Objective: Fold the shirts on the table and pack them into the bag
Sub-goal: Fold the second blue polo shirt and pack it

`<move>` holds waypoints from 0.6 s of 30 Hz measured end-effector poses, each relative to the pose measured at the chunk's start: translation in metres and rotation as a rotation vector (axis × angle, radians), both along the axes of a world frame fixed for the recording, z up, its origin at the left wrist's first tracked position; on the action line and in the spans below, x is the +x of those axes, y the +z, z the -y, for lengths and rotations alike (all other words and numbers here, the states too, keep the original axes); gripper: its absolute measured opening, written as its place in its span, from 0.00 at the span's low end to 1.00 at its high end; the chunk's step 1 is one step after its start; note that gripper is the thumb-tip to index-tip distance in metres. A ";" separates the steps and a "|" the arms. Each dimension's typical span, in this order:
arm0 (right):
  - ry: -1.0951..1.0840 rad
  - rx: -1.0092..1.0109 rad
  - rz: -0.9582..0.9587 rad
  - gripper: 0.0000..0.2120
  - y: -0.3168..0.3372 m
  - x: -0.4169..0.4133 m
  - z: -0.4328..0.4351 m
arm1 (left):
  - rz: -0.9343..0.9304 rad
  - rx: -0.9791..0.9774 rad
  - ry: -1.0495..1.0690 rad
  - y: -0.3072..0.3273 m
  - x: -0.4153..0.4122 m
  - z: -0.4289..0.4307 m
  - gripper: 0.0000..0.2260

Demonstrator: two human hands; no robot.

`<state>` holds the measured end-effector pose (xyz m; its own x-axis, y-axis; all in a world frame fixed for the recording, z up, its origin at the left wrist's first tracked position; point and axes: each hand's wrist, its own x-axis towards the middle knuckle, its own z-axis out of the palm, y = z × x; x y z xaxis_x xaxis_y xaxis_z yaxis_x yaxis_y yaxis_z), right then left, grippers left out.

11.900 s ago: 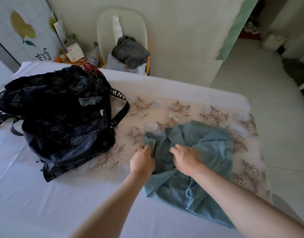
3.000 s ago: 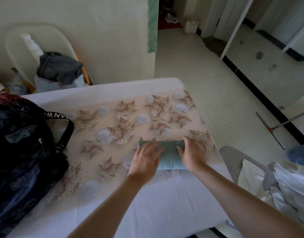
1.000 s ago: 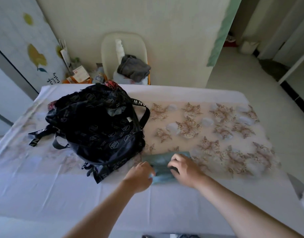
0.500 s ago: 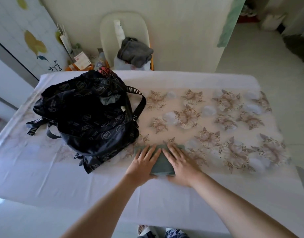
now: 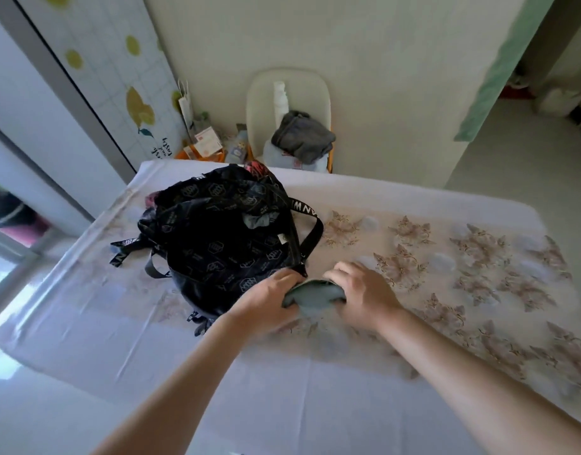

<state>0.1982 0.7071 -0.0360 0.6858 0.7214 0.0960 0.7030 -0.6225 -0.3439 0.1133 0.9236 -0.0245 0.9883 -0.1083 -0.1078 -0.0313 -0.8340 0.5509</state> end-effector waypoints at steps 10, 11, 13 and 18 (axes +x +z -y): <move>-0.051 0.237 -0.051 0.14 0.047 0.039 -0.160 | -0.017 -0.253 0.238 0.011 0.001 -0.146 0.26; -0.065 0.245 -0.079 0.14 0.054 0.041 -0.175 | -0.089 -0.308 0.203 0.014 0.005 -0.156 0.34; -0.107 0.234 -0.188 0.14 0.066 0.046 -0.203 | -0.195 -0.381 0.162 0.024 0.014 -0.176 0.33; -0.305 0.191 -0.425 0.14 0.044 0.064 -0.244 | -0.171 -0.024 0.355 0.015 0.035 -0.223 0.23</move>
